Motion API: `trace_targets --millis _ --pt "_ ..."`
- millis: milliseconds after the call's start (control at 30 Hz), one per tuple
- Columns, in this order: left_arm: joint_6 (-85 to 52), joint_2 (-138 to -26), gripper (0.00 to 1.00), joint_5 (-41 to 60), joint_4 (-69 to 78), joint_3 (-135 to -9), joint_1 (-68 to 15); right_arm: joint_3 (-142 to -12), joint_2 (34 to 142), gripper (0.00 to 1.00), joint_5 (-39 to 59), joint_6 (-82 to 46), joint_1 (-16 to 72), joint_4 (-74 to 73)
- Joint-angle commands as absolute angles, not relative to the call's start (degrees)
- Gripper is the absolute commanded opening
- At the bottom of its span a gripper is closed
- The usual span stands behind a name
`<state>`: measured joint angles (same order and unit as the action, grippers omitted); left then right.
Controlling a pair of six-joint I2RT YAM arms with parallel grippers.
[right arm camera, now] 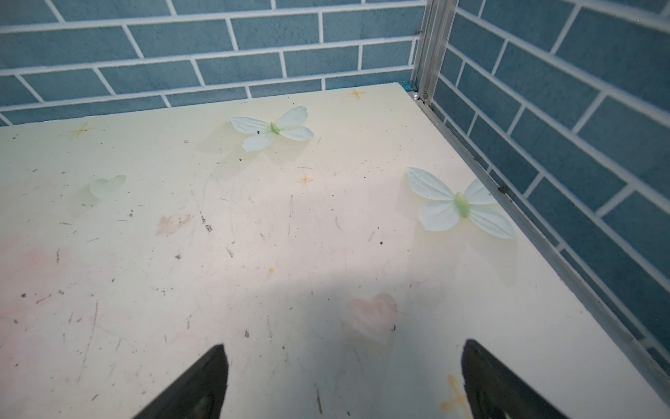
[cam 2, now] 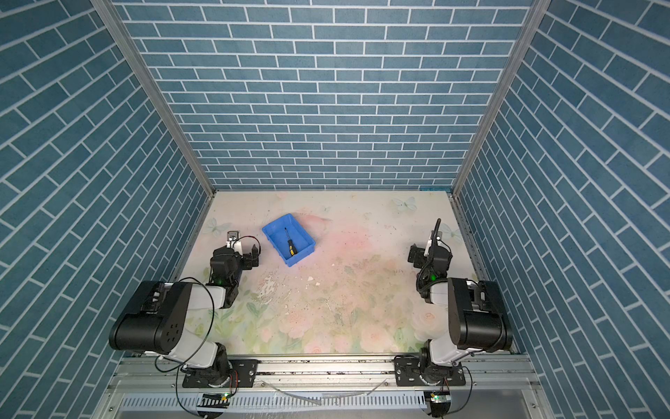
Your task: Put the screwdriver in the bin
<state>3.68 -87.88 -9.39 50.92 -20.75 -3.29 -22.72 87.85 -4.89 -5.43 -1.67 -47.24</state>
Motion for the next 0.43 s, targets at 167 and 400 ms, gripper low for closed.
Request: trace_targets --millis 167,400 --pt "3.6 -88.0 1.0 -8.8 50.9 -21.8 -3.0 -22.9 88.1 0.99 -4.5 -3.6 -2.0 -48.9" --pt "3.7 -87.9 1.0 -8.8 51.3 -21.5 -3.0 -22.7 88.1 0.99 -4.6 -3.6 -1.9 -49.1"
